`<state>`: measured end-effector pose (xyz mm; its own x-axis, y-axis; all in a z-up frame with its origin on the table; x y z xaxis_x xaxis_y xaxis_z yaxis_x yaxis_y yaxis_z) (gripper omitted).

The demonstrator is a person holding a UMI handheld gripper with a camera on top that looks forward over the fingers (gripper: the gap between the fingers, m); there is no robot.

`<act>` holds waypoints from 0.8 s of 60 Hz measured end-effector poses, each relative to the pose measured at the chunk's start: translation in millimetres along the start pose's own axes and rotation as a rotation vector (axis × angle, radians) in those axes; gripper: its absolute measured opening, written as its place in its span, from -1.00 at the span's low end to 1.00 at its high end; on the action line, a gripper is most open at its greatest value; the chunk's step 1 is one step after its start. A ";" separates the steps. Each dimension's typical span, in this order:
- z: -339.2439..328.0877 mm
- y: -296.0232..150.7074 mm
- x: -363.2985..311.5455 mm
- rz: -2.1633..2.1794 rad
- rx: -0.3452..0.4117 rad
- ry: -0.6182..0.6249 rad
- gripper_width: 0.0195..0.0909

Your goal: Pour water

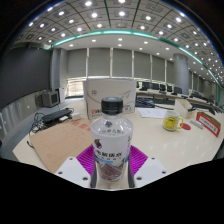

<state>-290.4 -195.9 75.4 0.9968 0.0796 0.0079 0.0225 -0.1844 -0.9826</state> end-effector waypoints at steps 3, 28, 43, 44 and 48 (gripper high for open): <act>0.4 -0.5 0.1 -0.009 -0.008 -0.005 -0.41; 50.3 -122.7 34.8 0.290 0.088 -0.065 -0.46; 139.7 -184.0 116.1 1.011 0.105 -0.129 -0.47; 145.9 -184.6 122.7 1.064 0.100 -0.132 -0.46; 170.9 -181.4 145.4 1.270 0.087 -0.138 -0.47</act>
<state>-162.6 16.5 223.0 0.2980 -0.0035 -0.9545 -0.9451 -0.1414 -0.2946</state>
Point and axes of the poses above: the point between the fingertips, and its own axes, seen from behind it with the camera up: x to the right, y down, z forward, the way the camera looks, the point moved 5 cm from there along -z, backward, against the way the camera looks, and after that the axes turned 10 degrees about x, right-handed, at the moved point
